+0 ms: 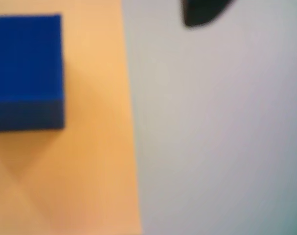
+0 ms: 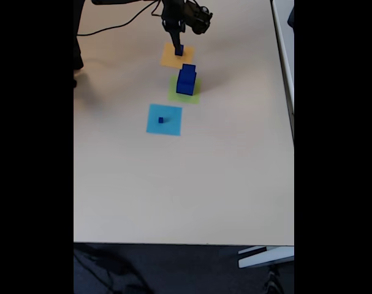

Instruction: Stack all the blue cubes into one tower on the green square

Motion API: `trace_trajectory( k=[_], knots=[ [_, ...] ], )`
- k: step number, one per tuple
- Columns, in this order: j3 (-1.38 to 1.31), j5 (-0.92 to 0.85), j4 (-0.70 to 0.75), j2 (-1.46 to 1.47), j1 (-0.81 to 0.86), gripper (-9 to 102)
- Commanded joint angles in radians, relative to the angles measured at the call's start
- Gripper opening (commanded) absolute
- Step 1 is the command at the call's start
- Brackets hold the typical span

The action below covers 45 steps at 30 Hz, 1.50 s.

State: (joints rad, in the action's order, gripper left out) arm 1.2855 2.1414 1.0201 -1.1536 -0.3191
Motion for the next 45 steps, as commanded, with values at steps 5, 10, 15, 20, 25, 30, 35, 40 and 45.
trace_trajectory(
  k=[5,10,15,20,25,30,35,40,45],
  knots=[
    [-0.055,0.025,-0.035,0.021,-0.012,32],
    [-0.044,0.014,-0.043,0.028,-0.009,31],
    [-0.041,0.014,-0.063,0.038,-0.009,30],
    [-0.043,0.012,-0.083,0.051,-0.009,30],
    [-0.043,0.002,-0.083,0.054,-0.005,29],
    [-0.037,-0.006,-0.087,0.058,0.000,26],
    [-0.023,-0.008,-0.110,0.060,0.000,25],
    [-0.011,-0.008,-0.124,0.066,0.000,24],
    [0.018,-0.018,-0.124,0.049,0.006,24]
  ],
)
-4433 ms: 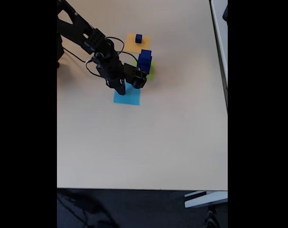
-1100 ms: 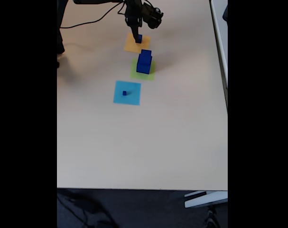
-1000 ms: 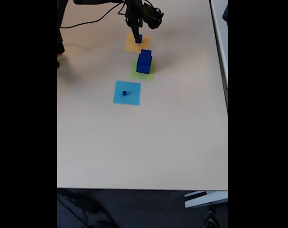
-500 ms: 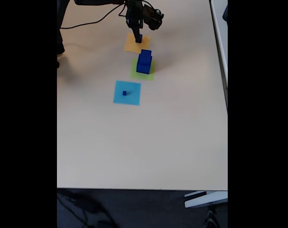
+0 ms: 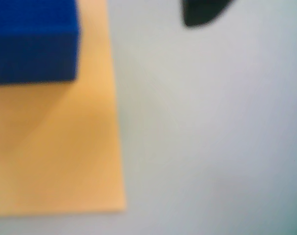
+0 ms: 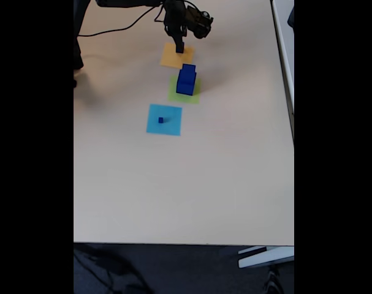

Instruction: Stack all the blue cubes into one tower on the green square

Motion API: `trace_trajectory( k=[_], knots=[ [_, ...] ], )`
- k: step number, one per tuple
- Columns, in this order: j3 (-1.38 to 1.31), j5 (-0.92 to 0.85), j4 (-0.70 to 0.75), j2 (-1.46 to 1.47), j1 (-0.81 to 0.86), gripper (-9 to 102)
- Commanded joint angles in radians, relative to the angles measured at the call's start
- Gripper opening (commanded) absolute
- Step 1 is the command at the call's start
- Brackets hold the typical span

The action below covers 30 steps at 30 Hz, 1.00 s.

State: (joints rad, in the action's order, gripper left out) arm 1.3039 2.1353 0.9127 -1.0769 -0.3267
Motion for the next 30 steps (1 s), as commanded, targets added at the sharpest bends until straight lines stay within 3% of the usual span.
trace_trajectory(
  k=[1,16,30],
  knots=[
    [0.009,-0.017,-0.017,-0.031,0.017,24],
    [0.084,-0.040,-0.032,-0.074,0.037,20],
    [0.094,-0.035,-0.046,-0.071,0.034,2]
  ],
)
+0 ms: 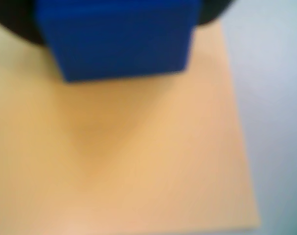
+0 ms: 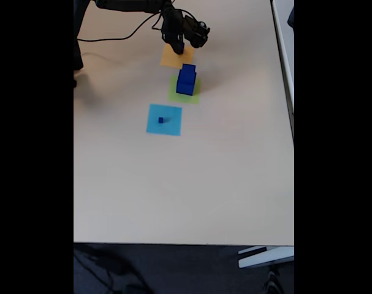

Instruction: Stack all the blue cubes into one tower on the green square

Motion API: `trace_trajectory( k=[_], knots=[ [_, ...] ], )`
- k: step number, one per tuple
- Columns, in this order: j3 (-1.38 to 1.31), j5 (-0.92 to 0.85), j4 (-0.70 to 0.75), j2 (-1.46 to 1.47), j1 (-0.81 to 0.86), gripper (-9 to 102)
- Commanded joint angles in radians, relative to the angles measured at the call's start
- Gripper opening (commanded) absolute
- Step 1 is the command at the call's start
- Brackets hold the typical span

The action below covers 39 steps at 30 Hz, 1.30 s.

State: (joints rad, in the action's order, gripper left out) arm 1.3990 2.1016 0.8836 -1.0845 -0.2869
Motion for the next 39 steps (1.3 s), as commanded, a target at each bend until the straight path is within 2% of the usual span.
trace_trajectory(
  k=[1,9,19,39],
  knots=[
    [-0.002,-0.002,-0.017,-0.063,-0.006,1],
    [-0.028,-0.049,0.002,-0.114,0.011,0],
    [-0.282,-0.173,0.156,-0.155,0.067,0],
    [-0.449,-0.500,0.164,-0.241,0.219,0]
  ],
)
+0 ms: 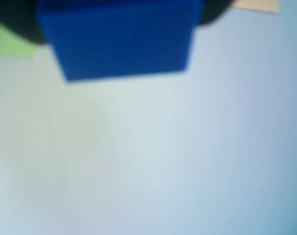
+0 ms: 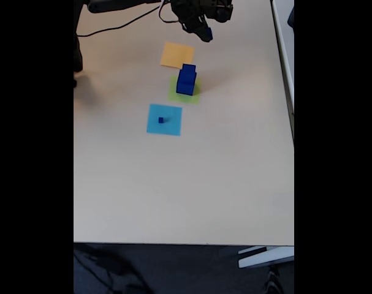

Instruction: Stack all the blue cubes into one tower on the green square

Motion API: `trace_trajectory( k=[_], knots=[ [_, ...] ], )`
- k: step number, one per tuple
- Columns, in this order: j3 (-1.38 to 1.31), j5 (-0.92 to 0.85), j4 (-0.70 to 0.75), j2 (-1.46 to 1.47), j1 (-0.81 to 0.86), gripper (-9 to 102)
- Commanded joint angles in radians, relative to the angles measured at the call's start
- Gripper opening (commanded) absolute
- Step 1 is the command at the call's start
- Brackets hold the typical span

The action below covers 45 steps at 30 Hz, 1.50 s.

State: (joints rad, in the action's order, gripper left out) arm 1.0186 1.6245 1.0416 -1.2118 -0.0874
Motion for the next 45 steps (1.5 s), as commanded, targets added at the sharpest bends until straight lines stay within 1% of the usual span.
trace_trajectory(
  k=[1,8,20,31,37,45],
  knots=[
    [-0.069,-0.028,0.008,-0.118,0.028,0],
    [-0.067,-0.054,0.028,-0.143,0.063,0],
    [0.048,-0.057,0.040,-0.199,0.127,0],
    [0.137,-0.040,0.086,-0.229,0.170,0],
    [0.140,-0.031,0.147,-0.236,0.176,0],
    [0.166,-0.043,0.172,-0.236,0.183,0]
  ],
)
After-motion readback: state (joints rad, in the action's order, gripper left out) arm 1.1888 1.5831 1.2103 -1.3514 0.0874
